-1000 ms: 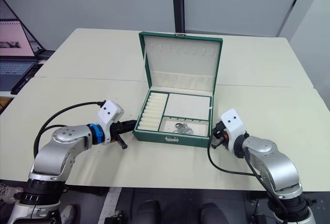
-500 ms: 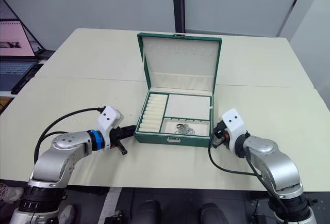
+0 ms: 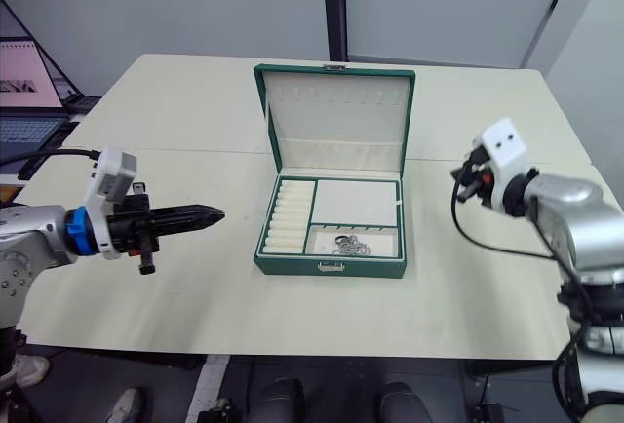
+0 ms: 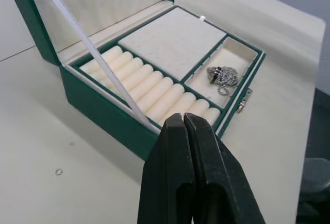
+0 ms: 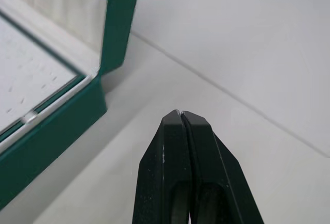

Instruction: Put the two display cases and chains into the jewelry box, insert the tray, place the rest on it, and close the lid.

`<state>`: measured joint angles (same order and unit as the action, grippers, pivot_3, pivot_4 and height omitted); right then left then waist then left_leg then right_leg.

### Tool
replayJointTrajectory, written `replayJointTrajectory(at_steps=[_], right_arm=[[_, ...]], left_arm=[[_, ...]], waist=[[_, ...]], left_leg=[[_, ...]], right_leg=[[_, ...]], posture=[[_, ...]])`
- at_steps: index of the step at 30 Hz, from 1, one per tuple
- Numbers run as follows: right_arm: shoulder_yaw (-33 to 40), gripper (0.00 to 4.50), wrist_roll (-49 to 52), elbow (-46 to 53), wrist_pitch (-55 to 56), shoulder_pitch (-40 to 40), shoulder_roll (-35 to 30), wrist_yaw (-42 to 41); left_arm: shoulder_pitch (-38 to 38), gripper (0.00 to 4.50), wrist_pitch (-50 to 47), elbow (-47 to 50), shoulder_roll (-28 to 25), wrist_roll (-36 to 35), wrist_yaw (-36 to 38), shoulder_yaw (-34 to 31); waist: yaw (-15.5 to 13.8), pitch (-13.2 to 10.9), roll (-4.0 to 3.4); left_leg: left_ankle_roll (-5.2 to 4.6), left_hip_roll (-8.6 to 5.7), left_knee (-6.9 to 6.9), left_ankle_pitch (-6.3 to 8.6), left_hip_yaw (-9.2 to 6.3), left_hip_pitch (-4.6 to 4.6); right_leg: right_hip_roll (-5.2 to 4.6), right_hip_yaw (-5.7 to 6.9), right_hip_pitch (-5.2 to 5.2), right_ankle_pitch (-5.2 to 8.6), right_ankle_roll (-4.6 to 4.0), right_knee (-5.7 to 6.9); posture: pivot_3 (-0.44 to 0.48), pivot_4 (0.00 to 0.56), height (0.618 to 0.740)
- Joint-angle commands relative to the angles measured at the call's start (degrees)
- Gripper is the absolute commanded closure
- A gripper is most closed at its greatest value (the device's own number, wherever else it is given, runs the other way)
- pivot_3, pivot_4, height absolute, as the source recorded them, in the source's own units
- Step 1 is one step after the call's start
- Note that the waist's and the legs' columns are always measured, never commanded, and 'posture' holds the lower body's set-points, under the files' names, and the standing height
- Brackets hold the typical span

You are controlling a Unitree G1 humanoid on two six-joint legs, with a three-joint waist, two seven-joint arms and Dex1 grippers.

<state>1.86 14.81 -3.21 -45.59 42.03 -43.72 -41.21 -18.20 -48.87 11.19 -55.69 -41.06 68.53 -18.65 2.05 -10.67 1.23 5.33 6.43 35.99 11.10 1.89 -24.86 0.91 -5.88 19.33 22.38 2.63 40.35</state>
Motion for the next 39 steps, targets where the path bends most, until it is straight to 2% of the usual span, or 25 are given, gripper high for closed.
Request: replayJointTrajectory(at_steps=[1, 6, 10, 14, 18, 24, 31, 36, 39], right_arm=[[-1.6, 4.5, -3.0, -15.8, 10.4, 9.2, 0.8, -3.4], [-2.6, 4.5, -4.9, -38.5, 23.1, 23.1, 5.5, -8.7], [-1.8, 4.5, -6.1, -52.4, 30.7, 31.5, 9.2, -10.5], [-0.5, 4.5, -6.5, -60.7, 35.3, 36.8, 12.2, -10.6], [1.1, 4.5, -6.1, -64.0, 37.6, 39.4, 14.7, -11.3], [3.1, 4.5, -5.5, -64.2, 38.7, 41.0, 15.9, -13.1], [4.2, 4.5, -5.0, -59.4, 36.8, 40.9, 15.2, -17.0], [4.4, 4.5, -2.5, -45.8, 30.6, 35.8, 15.3, -19.1], [4.6, 4.5, 0.7, -30.1, 22.7, 29.4, 15.0, -18.1]], left_arm=[[-1.4, 4.48, -4.1, 0.1, -2.9, -5.7, 2.0, -3.5], [-1.0, 4.48, -4.5, 0.3, -4.7, -7.1, 1.9, -4.5], [0.1, 4.48, -5.5, 1.6, -5.3, -8.4, 0.7, -5.7], [1.6, 4.48, -6.1, 3.4, -5.3, -9.3, -0.8, -6.8], [2.6, 4.48, -5.7, 4.8, -5.0, -9.6, -2.2, -7.2], [2.4, 4.48, -4.7, 5.4, -4.2, -9.4, -3.9, -6.0], [1.0, 4.48, -3.3, 4.7, -3.8, -8.5, -3.8, -3.3], [-0.8, 4.48, -2.3, 2.4, -4.5, -7.8, -2.1, -1.1], [-1.9, 4.48, -1.0, 0.6, -5.2, -6.6, -0.6, 0.4]], waist=[[0.0, 0.0, 0.0], [0.4, -0.1, -0.05], [1.2, -0.1, -0.07], [1.2, -0.1, -0.07], [1.3, -0.1, -0.08], [1.2, -0.1, -0.09], [1.2, -0.1, -0.1], [1.2, -0.2, -0.11], [1.1, -0.1, -0.11]], left_leg=[[0.0, 0.0, -0.01, 0.0, 0.02, -0.01], [0.02, 0.01, 0.0, -0.01, 0.07, -0.01], [0.21, 0.04, -0.02, -0.12, 0.1, -0.01], [0.22, 0.05, -0.03, -0.12, 0.09, -0.01], [0.22, 0.07, -0.03, -0.12, 0.08, -0.01], [0.23, 0.07, -0.03, -0.13, 0.09, -0.01], [0.23, 0.09, -0.03, -0.13, 0.1, -0.01], [0.23, 0.11, -0.03, -0.13, 0.1, -0.01], [0.23, 0.12, -0.03, -0.13, 0.07, -0.01]], right_leg=[[-0.01, -0.01, 0.03, 0.0, 0.0, 0.0], [-0.01, -0.03, 0.06, 0.0, 0.0, -0.01], [-0.02, -0.03, 0.07, 0.0, -0.01, -0.04], [-0.02, 0.0, 0.05, 0.0, -0.01, -0.05], [-0.03, 0.04, 0.03, 0.0, -0.01, -0.02], [-0.04, 0.05, 0.03, 0.0, -0.01, 0.0], [-0.02, 0.05, 0.06, 0.0, -0.01, 0.04], [0.0, 0.04, 0.08, 0.0, -0.01, 0.09], [0.01, 0.09, 0.08, 0.0, -0.01, 0.13]], posture=[[0.0, 0.15, 0.737], [0.0, 0.15, 0.737], [0.0, 0.15, 0.737], [0.0, 0.15, 0.737], [0.0, 0.15, 0.737], [0.0, 0.15, 0.737], [0.0, 0.15, 0.737], [0.0, 0.15, 0.737], [0.0, 0.15, 0.737]])
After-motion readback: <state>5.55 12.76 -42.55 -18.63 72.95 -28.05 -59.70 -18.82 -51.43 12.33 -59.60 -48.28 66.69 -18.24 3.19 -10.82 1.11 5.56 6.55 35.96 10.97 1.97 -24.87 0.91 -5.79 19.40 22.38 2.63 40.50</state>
